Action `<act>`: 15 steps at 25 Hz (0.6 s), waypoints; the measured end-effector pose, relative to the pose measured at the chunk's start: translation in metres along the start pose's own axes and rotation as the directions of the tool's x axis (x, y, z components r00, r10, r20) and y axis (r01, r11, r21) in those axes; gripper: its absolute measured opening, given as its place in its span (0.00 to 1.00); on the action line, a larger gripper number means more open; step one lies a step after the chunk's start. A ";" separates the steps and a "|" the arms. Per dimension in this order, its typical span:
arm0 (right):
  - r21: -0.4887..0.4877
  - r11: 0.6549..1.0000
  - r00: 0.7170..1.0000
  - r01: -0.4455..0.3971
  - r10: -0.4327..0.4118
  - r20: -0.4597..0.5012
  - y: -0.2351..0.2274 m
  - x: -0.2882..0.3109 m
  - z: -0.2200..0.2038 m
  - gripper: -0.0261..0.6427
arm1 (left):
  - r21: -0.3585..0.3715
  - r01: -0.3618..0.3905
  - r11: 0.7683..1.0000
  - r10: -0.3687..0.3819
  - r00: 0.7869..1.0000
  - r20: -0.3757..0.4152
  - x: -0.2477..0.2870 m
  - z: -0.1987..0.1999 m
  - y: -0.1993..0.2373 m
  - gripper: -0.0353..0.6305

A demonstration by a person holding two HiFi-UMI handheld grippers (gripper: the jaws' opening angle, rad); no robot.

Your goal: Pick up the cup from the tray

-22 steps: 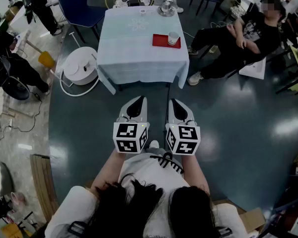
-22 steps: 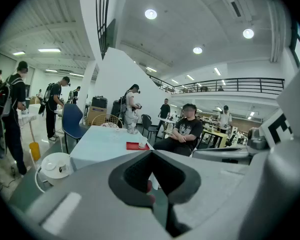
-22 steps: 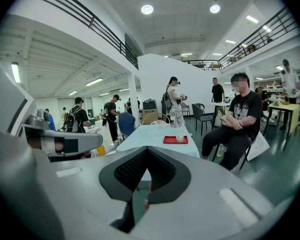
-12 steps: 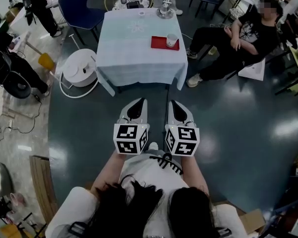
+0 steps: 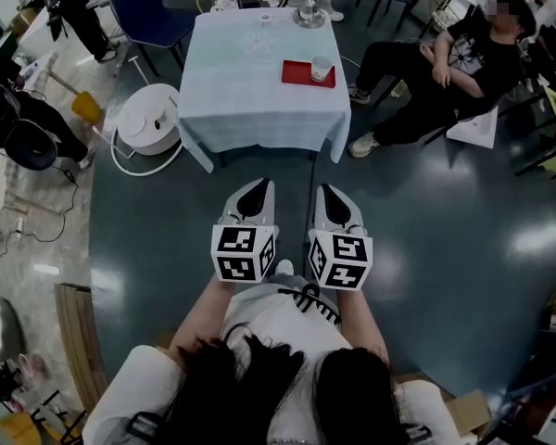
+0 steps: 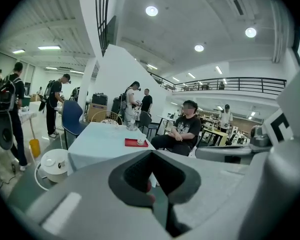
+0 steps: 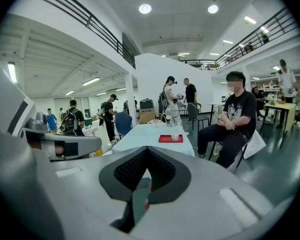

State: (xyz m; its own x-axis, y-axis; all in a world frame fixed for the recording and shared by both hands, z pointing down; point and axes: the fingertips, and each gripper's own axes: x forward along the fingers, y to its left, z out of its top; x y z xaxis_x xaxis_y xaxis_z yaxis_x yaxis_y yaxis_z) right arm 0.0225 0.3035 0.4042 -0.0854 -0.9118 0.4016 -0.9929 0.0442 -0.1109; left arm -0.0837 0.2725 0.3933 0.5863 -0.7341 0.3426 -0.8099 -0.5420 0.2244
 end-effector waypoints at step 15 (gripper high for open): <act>0.034 0.994 0.994 -0.104 0.105 -0.034 -0.024 0.007 -0.002 0.22 | 0.011 -0.039 0.999 0.039 0.999 -0.006 0.017 -0.002 -0.017 0.05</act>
State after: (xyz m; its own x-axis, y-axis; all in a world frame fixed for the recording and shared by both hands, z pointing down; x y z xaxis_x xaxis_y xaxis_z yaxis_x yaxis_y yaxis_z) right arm 0.0457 0.2967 0.4112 -0.1923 -0.8878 0.4182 -0.9752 0.1252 -0.1827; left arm -0.0601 0.2695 0.3974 0.5544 -0.7519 0.3567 -0.8316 -0.5178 0.2008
